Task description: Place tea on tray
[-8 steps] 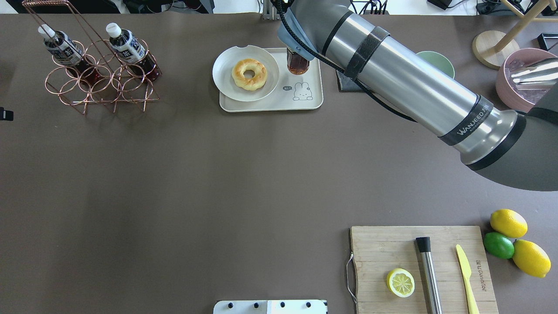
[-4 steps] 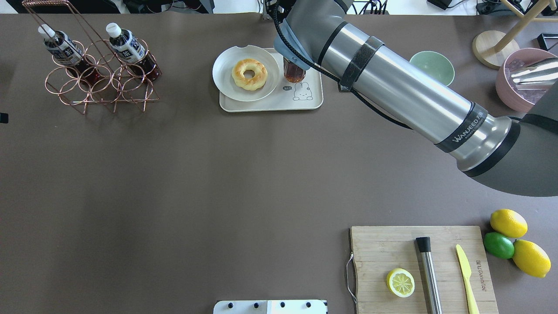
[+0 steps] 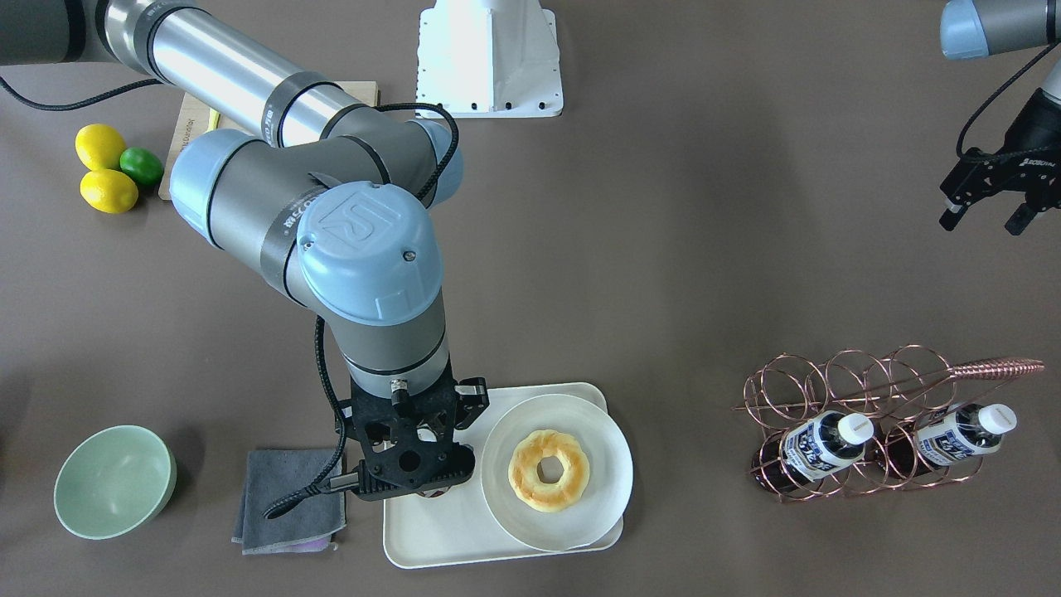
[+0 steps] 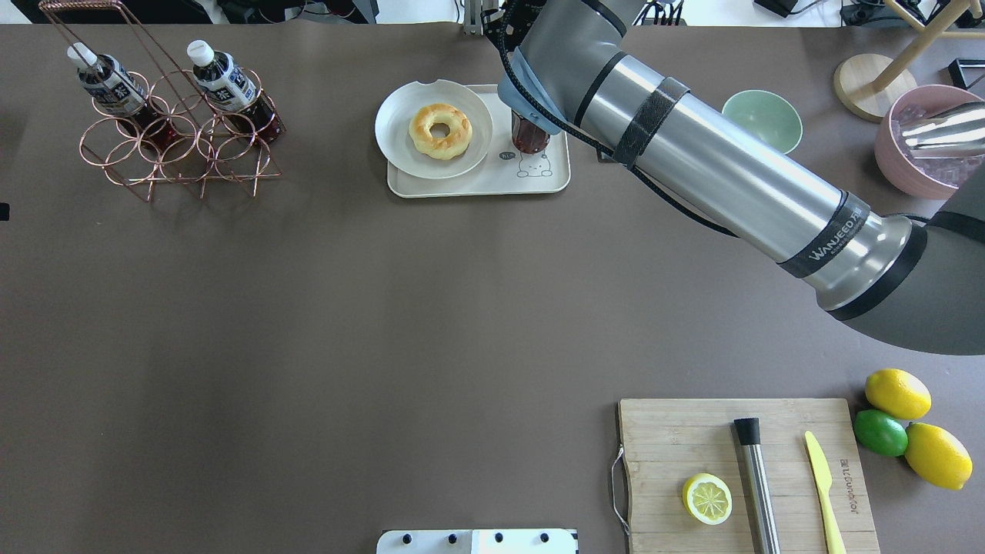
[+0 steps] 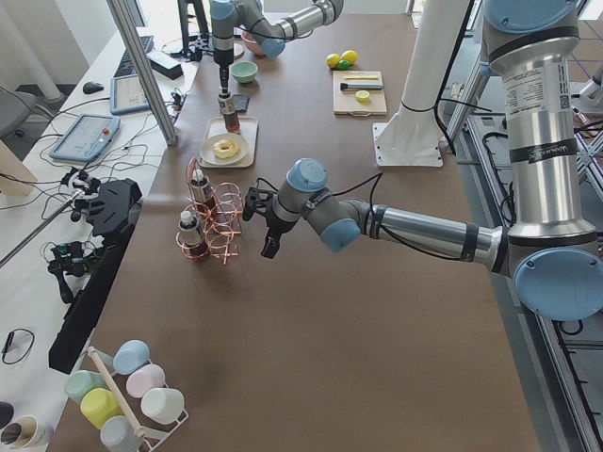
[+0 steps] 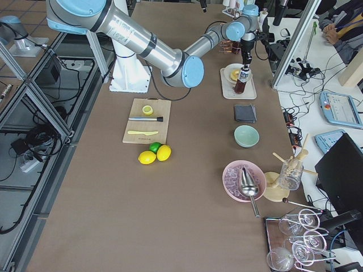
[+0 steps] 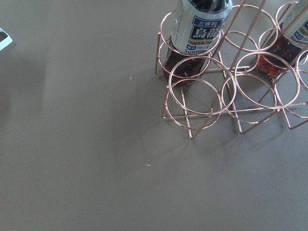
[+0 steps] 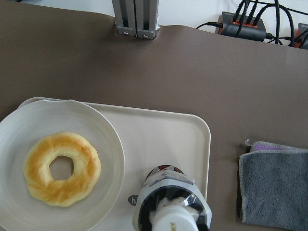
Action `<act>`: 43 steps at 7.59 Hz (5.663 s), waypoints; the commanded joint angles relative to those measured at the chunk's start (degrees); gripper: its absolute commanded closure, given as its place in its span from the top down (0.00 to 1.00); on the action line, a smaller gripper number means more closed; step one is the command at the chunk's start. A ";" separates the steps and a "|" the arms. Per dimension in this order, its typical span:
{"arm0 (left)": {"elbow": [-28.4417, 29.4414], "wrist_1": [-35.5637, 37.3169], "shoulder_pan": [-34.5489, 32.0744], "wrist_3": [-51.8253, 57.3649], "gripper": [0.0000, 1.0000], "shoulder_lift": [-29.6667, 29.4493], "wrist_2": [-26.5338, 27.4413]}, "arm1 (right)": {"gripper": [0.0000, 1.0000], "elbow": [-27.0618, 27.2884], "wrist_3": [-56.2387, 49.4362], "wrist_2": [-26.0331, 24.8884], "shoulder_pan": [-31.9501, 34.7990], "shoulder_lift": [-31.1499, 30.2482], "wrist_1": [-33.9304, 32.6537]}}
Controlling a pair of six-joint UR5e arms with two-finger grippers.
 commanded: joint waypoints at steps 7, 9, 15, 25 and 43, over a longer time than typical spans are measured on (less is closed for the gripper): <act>0.04 0.05 -0.70 0.55 0.98 0.30 -0.88 | 1.00 14.38 -5.73 9.03 8.53 -12.71 -0.88; 0.47 0.57 -5.94 10.41 0.98 3.63 -8.39 | 1.00 29.80 -15.81 10.63 13.64 -23.69 -14.33; 6.90 26.45 -13.36 36.81 0.98 2.67 -16.79 | 1.00 45.19 -51.46 10.72 28.06 -57.30 -19.51; 13.23 48.22 -24.43 54.87 0.98 -13.86 -16.96 | 1.00 42.73 -63.43 11.60 29.83 -69.19 -19.07; 12.87 43.56 -25.93 54.52 0.98 -12.97 -13.10 | 1.00 39.74 -63.08 11.68 29.92 -65.85 -15.82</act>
